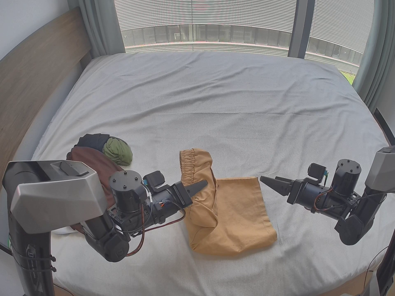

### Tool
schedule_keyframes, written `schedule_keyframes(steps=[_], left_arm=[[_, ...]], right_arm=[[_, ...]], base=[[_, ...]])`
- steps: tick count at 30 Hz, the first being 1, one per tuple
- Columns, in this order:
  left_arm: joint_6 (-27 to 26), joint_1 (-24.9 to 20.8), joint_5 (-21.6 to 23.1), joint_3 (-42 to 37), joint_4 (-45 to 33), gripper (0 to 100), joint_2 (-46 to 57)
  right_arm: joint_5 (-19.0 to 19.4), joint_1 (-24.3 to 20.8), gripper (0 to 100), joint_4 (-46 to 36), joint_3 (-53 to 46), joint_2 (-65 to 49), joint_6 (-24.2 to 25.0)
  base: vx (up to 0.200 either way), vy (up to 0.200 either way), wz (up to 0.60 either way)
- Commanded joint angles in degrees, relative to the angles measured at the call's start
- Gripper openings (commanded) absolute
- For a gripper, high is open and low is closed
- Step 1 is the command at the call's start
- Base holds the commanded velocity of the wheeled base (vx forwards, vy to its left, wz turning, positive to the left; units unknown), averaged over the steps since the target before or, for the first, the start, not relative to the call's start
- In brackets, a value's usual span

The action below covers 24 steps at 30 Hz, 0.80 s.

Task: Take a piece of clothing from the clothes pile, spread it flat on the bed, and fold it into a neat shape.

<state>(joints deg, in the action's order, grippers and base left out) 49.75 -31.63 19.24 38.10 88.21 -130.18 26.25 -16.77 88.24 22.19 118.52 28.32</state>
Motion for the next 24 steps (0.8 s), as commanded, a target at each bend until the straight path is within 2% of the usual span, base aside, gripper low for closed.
schedule_keyframes(steps=[1,8,13,24], left_arm=[[0.1,-0.3,0.0,2.7,-0.1,0,-2.1],[0.3,-1.6,0.2,5.5,-0.2,0,-4.2],[4.5,-4.4,0.5,8.5,-0.4,0,-5.6],[4.6,-6.3,0.8,11.9,-2.6,0,-9.8]], right_arm=[[0.0,1.0,100,0.0,0.2,-0.1,0.0],[0.6,1.6,100,0.0,0.5,-0.1,0.1],[0.4,3.2,100,0.0,1.5,-0.1,0.3],[0.6,5.3,100,0.0,2.7,-0.2,1.7]], base=[[0.0,0.0,0.0],[0.0,0.0,0.0],[0.0,0.0,0.0],[0.0,0.0,0.0]])
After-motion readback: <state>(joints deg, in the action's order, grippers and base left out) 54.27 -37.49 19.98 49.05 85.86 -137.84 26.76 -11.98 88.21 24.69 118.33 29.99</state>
